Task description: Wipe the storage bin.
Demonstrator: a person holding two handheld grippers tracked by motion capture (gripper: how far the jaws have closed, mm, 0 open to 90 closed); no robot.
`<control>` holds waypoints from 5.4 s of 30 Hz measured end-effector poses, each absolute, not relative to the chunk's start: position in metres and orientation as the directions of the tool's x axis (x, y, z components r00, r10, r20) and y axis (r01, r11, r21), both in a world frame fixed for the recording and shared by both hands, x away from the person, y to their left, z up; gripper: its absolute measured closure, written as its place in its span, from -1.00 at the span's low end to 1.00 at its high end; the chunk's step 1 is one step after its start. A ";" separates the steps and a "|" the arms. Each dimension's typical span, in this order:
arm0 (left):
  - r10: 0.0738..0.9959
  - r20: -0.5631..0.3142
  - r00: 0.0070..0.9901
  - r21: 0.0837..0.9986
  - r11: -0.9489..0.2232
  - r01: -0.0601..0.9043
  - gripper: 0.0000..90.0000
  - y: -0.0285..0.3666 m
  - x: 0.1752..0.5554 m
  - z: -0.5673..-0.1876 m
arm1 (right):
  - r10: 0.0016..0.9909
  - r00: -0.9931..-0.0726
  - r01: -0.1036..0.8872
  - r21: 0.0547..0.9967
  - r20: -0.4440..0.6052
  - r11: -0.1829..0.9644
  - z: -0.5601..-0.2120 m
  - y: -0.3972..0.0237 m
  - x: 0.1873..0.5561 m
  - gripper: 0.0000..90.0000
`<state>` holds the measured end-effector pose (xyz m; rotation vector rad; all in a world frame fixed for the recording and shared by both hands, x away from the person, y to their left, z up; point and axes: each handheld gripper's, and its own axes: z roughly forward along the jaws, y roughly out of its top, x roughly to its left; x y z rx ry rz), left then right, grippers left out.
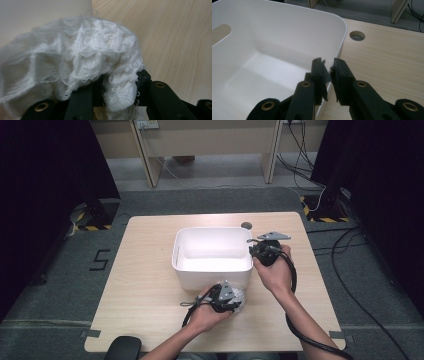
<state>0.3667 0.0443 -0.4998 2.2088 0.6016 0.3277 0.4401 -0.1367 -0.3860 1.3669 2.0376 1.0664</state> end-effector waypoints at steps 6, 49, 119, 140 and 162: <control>0.512 0.039 0.858 0.766 -0.566 0.303 0.49 0.039 0.368 -0.499 | 0.915 -0.400 0.557 0.805 0.044 0.204 -0.386 -0.137 0.440 0.77; 0.493 0.086 0.866 0.847 -0.493 0.197 0.49 0.028 0.361 -0.437 | 0.916 -0.399 0.558 0.804 0.043 0.205 -0.386 -0.137 0.440 0.77; 0.505 0.070 0.860 0.782 -0.563 0.268 0.46 0.078 0.338 -0.474 | 0.912 -0.401 0.588 0.787 0.083 0.187 -0.390 -0.136 0.440 0.44; 0.825 0.065 0.562 0.835 -0.353 0.422 0.45 0.261 0.337 -0.441 | 0.911 -0.401 0.659 0.721 0.093 0.216 -0.389 -0.133 0.436 0.55; 0.844 0.070 0.532 0.825 -0.349 0.444 0.45 0.270 0.360 -0.445 | 0.851 -0.515 0.629 0.720 0.106 0.292 -0.378 -0.143 0.438 0.59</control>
